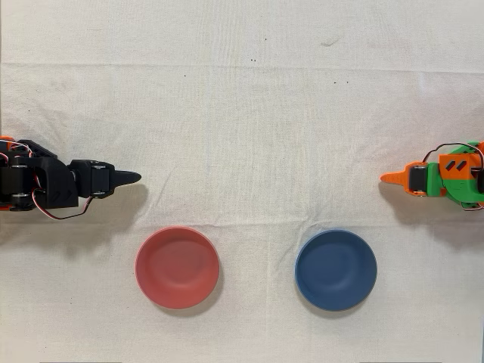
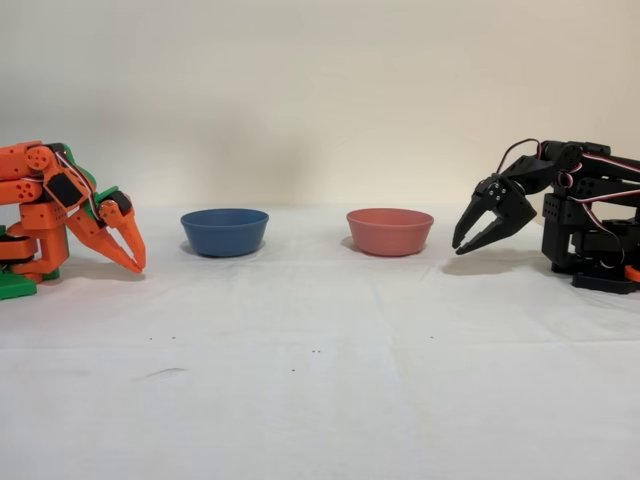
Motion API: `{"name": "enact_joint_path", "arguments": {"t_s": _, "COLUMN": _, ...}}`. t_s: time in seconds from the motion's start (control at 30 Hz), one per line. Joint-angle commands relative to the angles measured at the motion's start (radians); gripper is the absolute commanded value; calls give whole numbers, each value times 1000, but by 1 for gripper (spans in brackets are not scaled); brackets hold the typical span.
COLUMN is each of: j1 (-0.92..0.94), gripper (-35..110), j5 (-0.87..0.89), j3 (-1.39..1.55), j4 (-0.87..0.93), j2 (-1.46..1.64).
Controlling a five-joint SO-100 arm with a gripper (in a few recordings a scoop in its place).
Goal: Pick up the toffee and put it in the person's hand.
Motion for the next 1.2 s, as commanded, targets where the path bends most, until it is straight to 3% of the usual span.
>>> {"name": "enact_joint_path", "arguments": {"t_s": 0.0, "j1": 18, "gripper": 1, "j5": 17, "j3": 51, "j4": 18, "j2": 69}}
{"name": "enact_joint_path", "arguments": {"t_s": 1.17, "j1": 18, "gripper": 0, "j5": 15, "j3": 51, "j4": 20, "j2": 69}}
